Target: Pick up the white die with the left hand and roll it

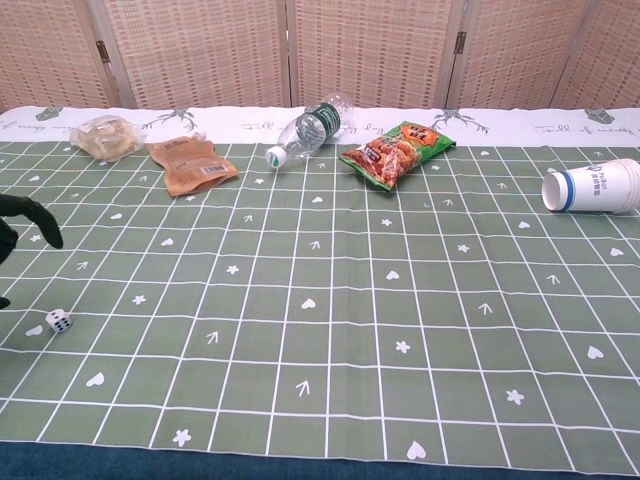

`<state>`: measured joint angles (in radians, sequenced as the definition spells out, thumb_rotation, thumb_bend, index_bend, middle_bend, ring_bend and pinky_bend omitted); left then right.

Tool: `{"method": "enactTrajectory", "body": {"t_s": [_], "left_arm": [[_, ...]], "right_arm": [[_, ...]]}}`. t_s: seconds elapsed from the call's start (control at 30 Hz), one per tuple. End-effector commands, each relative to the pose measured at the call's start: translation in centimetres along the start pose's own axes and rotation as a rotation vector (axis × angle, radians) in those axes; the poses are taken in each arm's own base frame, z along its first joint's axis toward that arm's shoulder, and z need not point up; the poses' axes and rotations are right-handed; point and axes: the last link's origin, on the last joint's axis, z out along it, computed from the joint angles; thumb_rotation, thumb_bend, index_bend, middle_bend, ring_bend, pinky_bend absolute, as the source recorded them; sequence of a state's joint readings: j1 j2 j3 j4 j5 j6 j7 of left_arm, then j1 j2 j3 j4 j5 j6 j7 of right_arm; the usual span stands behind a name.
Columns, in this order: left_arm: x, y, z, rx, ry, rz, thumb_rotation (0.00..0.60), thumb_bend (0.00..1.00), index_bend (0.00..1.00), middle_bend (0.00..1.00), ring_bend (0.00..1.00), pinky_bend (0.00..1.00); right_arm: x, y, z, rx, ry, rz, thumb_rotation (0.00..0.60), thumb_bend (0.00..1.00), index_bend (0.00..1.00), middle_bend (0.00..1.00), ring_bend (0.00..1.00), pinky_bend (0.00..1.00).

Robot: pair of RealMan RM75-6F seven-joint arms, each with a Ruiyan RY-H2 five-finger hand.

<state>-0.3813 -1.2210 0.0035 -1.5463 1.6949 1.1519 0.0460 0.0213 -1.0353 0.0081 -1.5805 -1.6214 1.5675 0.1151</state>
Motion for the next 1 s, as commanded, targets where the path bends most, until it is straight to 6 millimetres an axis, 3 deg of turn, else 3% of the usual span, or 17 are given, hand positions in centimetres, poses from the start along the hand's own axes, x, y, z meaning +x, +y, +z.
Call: {"method": "enactTrajectory", "body": {"t_s": [0.03, 0.33, 0.7, 1.0], "left_arm": [[-0.9, 0.2, 1.3, -0.02, -0.027, 0.016, 0.6, 0.27, 0.35, 0.8, 0.73, 0.82], [-2.5, -0.4, 2.5, 0.014, -0.1, 0.04, 0.6, 0.27, 0.37, 0.95, 0.84, 0.88], [-3.4, -0.8, 3.2, 0.049, -0.14, 0.057, 0.6, 0.27, 0.41, 0.97, 0.86, 0.89], [-3.8, -1.1, 3.5, 0.067, -0.167, 0.062, 0.6, 0.37, 0.44, 0.98, 0.87, 0.89]], "right_arm": [[0.0, 0.0, -0.1, -0.003, 0.0, 0.0, 0.6, 0.24, 0.33, 0.35, 0.34, 0.27], [0.0, 0.2, -0.3, -0.014, -0.002, 0.003, 0.6, 0.24, 0.33, 0.35, 0.34, 0.27], [-0.1, 0.2, -0.3, -0.016, -0.004, 0.005, 0.6, 0.24, 0.33, 0.35, 0.34, 0.27], [-0.1, 0.4, -0.5, -0.02, 0.001, 0.007, 0.6, 0.24, 0.33, 0.35, 0.34, 0.27]]}}
